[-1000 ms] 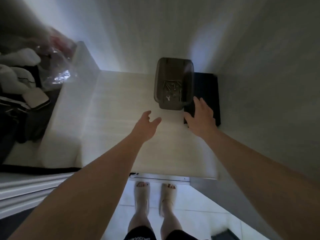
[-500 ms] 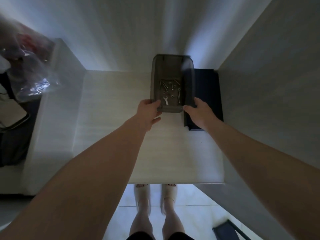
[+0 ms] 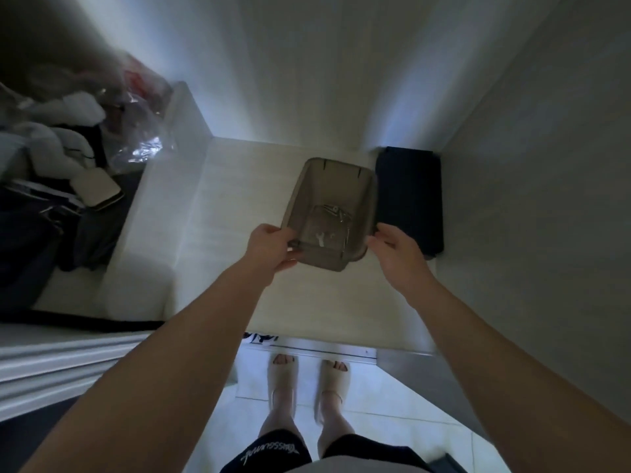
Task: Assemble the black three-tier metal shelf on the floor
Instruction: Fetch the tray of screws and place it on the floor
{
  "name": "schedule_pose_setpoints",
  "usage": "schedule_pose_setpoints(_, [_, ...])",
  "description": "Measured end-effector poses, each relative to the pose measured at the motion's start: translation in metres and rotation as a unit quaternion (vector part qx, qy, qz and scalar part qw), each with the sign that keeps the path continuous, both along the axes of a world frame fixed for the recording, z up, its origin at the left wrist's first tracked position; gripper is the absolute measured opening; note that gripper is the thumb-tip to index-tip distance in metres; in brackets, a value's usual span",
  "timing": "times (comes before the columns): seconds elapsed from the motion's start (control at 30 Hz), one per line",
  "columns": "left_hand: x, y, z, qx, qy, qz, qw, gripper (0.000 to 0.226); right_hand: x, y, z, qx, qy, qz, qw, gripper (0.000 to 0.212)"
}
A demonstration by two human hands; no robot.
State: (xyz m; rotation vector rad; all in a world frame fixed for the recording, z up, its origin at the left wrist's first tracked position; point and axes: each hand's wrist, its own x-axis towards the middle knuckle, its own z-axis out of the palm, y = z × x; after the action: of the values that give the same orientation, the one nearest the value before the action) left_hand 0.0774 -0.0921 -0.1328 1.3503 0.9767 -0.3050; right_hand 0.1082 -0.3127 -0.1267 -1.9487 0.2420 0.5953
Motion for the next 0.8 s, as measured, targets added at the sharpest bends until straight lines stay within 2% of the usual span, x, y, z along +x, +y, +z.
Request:
schedule_pose_setpoints(0.03, [-0.012, 0.003, 0.003, 0.012, -0.001, -0.005, 1.000, 0.023, -0.003, -0.001, 0.003, -0.003, -0.007, 0.006, 1.000, 0.048])
schedule_pose_setpoints(0.1, [-0.038, 0.012, 0.010, 0.027, 0.000, -0.018, 0.999, 0.022, -0.010, -0.002, 0.009, -0.009, -0.023, 0.013, 1.000, 0.056])
schedule_pose_setpoints(0.33, [-0.124, 0.049, 0.035, 0.038, 0.019, -0.120, 0.992, 0.011, -0.040, -0.005, 0.027, -0.042, -0.079, 0.057, 0.994, 0.060])
schedule_pose_setpoints(0.47, [-0.162, 0.063, 0.053, 0.038, 0.011, -0.201, 0.979, 0.015, -0.076, -0.012, 0.031, -0.069, -0.086, 0.067, 0.992, 0.063])
schedule_pose_setpoints(0.57, [-0.189, 0.072, 0.060, 0.027, 0.007, -0.257, 0.966, 0.015, -0.115, -0.016, 0.034, -0.071, -0.062, 0.059, 0.994, 0.060])
schedule_pose_setpoints(0.63, [-0.206, 0.077, 0.062, 0.028, 0.005, -0.294, 0.955, 0.007, -0.146, -0.020, 0.038, -0.083, -0.043, 0.059, 0.994, 0.052])
schedule_pose_setpoints(0.8, [-0.249, 0.075, 0.068, 0.055, -0.003, -0.378, 0.924, 0.006, -0.237, -0.031, 0.045, -0.121, -0.009, 0.044, 0.992, 0.031])
